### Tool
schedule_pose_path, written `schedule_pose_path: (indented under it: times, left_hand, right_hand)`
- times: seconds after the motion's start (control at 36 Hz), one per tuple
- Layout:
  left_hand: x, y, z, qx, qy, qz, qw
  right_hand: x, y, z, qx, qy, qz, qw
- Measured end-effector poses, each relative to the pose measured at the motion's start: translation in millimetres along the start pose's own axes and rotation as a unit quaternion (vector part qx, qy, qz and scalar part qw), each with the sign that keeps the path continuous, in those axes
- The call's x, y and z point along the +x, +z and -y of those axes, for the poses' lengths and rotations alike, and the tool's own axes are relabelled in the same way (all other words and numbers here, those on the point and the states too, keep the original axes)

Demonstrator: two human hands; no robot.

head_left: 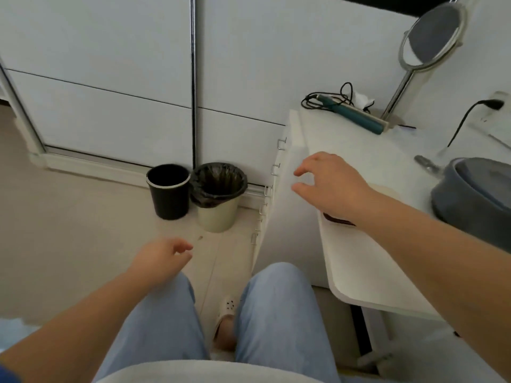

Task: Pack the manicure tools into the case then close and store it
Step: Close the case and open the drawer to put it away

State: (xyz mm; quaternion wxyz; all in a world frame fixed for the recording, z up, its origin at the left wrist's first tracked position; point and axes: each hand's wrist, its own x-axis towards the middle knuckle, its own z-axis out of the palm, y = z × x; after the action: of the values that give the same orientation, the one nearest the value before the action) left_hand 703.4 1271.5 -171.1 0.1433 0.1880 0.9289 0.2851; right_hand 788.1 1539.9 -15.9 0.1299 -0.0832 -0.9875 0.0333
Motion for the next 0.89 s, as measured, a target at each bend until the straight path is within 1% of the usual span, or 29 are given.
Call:
schedule_pose_path:
  times: [0.14, 0.25, 0.31, 0.36, 0.44, 0.47, 0.53, 0.61, 0.72, 0.81, 0.89]
  left_hand:
    - [42.2, 10.5, 18.5, 0.002, -0.030, 0.047, 0.998]
    - [91.4, 19.7, 27.3, 0.019, -0.051, 0.115, 0.992]
    - [115.6, 28.6, 33.8, 0.022, -0.061, 0.143, 0.988]
    - [137.2, 39.6, 39.6, 0.013, -0.073, 0.178, 0.981]
    - [164.6, 58.1, 47.7, 0.007, -0.079, 0.265, 0.961]
    - [171.1, 63.1, 50.0, 0.001, -0.081, 0.295, 0.952]
    - [180.8, 68.7, 53.7, -0.007, -0.083, 0.336, 0.938]
    - [191.9, 65.0, 52.6, -0.020, -0.100, 0.328, 0.939]
    - [201.8, 46.2, 43.9, -0.053, -0.175, 0.290, 0.939]
    - [198.4, 27.7, 38.4, -0.055, -0.243, 0.301, 0.920]
    - [191.0, 2.5, 31.9, -0.045, -0.288, 0.325, 0.900]
  right_hand:
    - [80.0, 20.8, -14.7, -0.061, 0.022, 0.062, 0.996]
    - [139.8, 38.0, -40.5, -0.124, 0.017, 0.108, 0.986]
    - [162.4, 48.9, -50.0, -0.123, 0.013, 0.124, 0.984]
    - [174.9, 63.4, -55.6, -0.118, -0.003, 0.149, 0.982]
    - [179.3, 84.2, -62.9, -0.196, -0.070, 0.188, 0.960]
    - [177.7, 86.6, -64.5, -0.211, -0.079, 0.197, 0.954]
    - [174.7, 86.6, -66.5, -0.195, -0.071, 0.196, 0.958]
    - [170.8, 86.4, -65.6, -0.181, -0.079, 0.178, 0.964]
    - [173.1, 81.4, -59.8, -0.155, -0.077, 0.182, 0.968]
    - [176.2, 78.7, -58.4, -0.136, -0.083, 0.176, 0.971]
    - [178.1, 75.4, -57.2, -0.112, -0.077, 0.179, 0.974]
